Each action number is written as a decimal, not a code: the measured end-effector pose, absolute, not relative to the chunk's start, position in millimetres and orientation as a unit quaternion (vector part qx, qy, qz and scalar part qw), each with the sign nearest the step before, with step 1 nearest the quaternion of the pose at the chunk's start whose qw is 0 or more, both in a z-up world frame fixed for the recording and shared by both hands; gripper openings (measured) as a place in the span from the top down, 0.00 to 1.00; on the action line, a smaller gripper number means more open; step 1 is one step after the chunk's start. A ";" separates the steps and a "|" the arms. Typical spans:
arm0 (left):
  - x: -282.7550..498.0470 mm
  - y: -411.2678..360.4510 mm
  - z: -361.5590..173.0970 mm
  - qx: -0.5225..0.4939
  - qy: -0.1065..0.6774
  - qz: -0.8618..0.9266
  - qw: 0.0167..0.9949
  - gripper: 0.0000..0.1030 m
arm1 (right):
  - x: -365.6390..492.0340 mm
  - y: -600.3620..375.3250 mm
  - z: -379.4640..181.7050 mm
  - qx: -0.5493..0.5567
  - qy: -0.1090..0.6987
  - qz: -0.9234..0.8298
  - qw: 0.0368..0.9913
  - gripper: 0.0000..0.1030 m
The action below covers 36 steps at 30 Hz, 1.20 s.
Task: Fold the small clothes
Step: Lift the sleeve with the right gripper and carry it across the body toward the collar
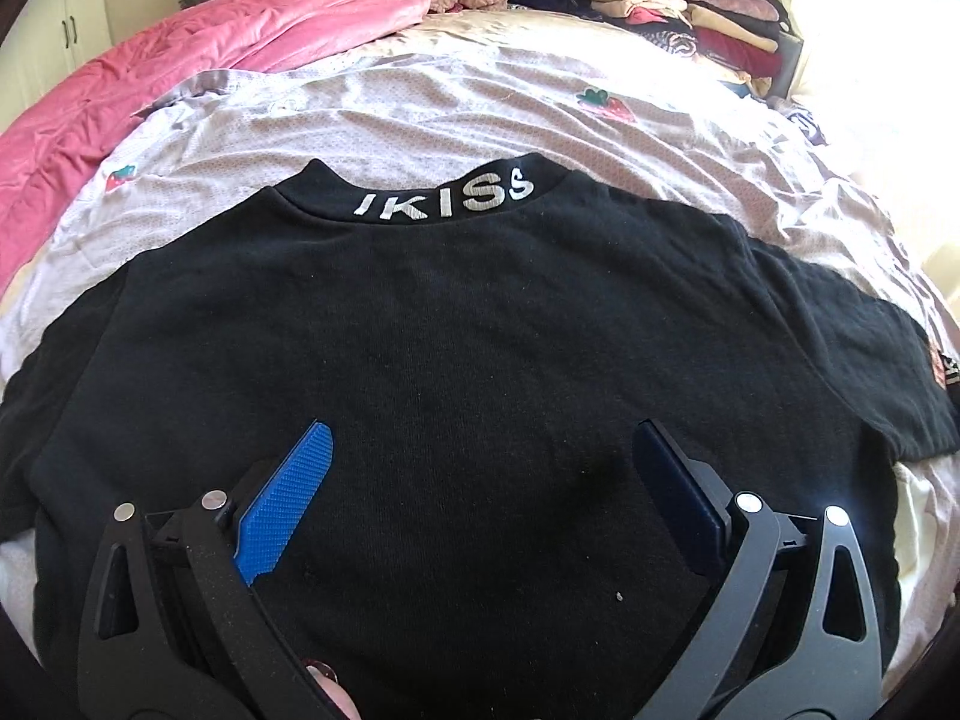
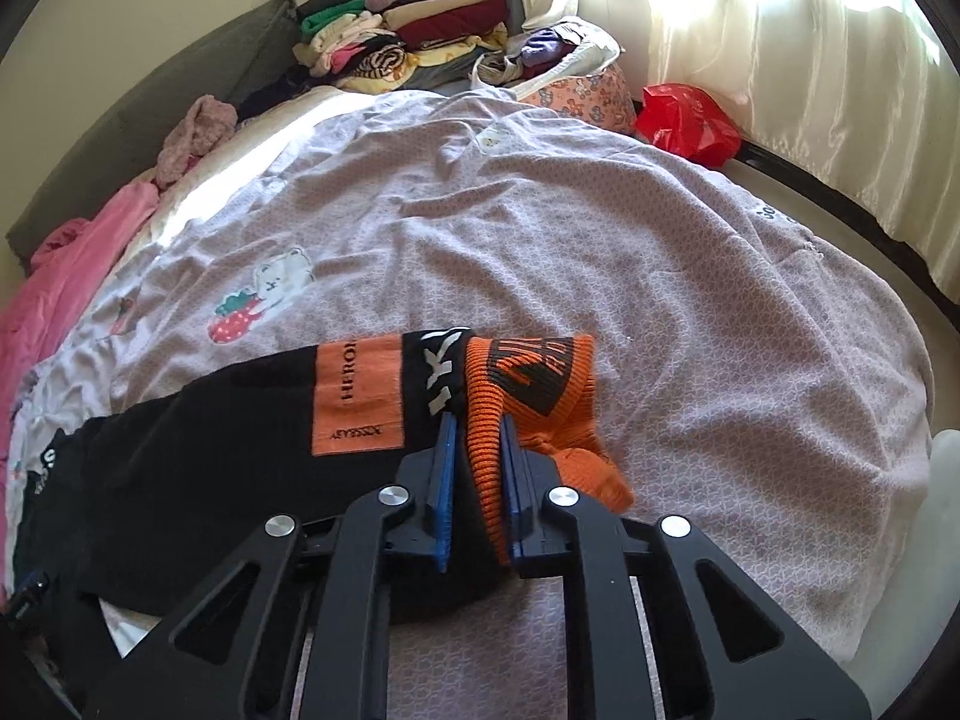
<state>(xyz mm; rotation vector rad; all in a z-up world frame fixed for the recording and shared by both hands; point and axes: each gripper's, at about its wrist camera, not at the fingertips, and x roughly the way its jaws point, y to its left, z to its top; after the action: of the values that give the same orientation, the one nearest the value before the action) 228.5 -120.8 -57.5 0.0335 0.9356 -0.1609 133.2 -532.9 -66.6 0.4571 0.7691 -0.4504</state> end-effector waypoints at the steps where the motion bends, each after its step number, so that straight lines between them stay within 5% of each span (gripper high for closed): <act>1: 228.3 -120.0 -56.0 0.013 0.450 -0.080 0.889 0.08 | 131.8 -530.8 -63.6 0.222 0.364 -0.210 0.880 0.90; 12: 221.9 -102.9 -34.6 -0.018 0.432 -0.084 0.898 0.09 | 136.0 -443.8 -3.5 0.181 0.298 -0.104 0.932 0.90; 25: 217.5 -65.0 -30.4 -0.059 0.426 -0.075 0.900 0.09 | 184.9 -286.8 12.0 0.111 0.308 0.061 0.943 0.90; 33: 217.8 -50.8 -36.5 -0.080 0.433 -0.079 0.894 0.09 | 193.5 -244.2 13.5 0.094 0.308 0.103 0.941 0.86; 36: 216.6 -52.2 -39.5 -0.082 0.438 -0.087 0.891 0.09 | 188.8 -242.7 17.3 0.095 0.298 0.118 0.943 0.76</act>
<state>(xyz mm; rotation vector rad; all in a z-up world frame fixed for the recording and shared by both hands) 216.6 -52.2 -39.5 -0.1696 0.9103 -0.1805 188.8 -242.7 17.3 0.1933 0.6073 0.2404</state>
